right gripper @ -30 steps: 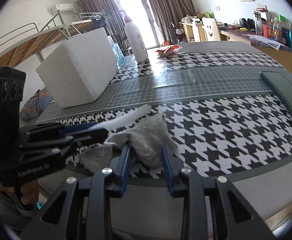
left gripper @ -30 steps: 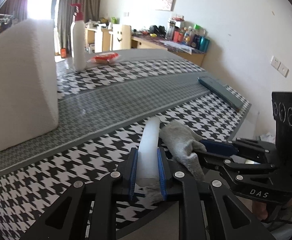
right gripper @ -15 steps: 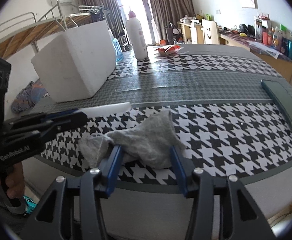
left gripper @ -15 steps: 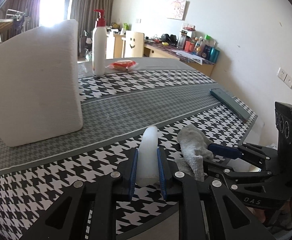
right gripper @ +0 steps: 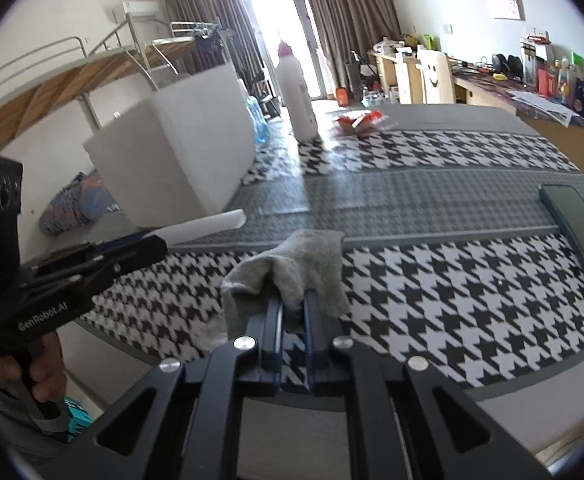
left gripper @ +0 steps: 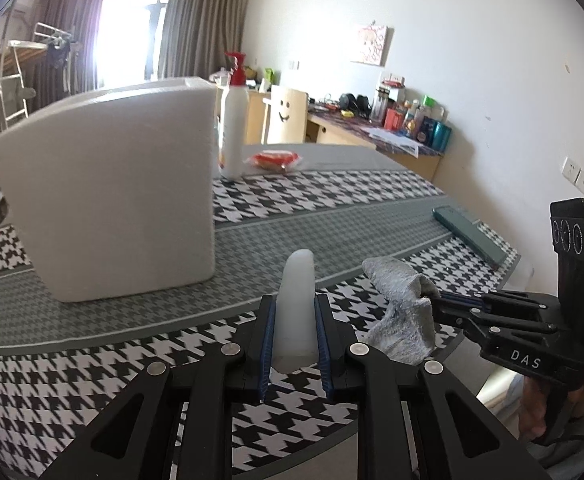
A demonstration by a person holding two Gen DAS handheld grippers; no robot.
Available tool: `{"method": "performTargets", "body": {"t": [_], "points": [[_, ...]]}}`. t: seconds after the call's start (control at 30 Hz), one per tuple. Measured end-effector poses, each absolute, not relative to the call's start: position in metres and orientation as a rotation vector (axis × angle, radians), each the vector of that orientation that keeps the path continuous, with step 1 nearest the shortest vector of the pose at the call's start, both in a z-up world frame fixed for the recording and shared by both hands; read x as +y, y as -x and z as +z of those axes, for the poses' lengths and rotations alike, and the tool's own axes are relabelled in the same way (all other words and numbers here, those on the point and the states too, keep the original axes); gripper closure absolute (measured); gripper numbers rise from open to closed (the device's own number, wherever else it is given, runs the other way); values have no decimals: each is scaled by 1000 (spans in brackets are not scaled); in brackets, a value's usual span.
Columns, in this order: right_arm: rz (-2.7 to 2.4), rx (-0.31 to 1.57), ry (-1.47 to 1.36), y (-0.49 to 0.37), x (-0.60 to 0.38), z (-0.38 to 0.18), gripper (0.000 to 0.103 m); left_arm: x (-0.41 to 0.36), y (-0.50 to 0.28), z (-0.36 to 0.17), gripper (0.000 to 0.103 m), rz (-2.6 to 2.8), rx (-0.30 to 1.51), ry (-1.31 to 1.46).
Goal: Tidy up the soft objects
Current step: 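Lift the foam tube with the left gripper while the right gripper lifts the grey cloth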
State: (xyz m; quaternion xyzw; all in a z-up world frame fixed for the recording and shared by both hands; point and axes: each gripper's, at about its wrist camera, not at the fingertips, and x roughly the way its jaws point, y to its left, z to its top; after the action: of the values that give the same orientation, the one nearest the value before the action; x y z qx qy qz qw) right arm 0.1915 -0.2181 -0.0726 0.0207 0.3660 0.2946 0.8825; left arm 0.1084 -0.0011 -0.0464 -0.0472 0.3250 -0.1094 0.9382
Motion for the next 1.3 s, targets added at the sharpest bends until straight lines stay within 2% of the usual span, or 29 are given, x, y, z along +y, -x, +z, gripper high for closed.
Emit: {"method": "performTargets", "body": {"t": [0.63,1.3], "points": [[653,730,-68,-199,-208,-53,94,22,-93,-28,82,-176,592,113],[652,615,-74,-202,-207,-13,94,34,-80,13,82,-148,475,95]]}}
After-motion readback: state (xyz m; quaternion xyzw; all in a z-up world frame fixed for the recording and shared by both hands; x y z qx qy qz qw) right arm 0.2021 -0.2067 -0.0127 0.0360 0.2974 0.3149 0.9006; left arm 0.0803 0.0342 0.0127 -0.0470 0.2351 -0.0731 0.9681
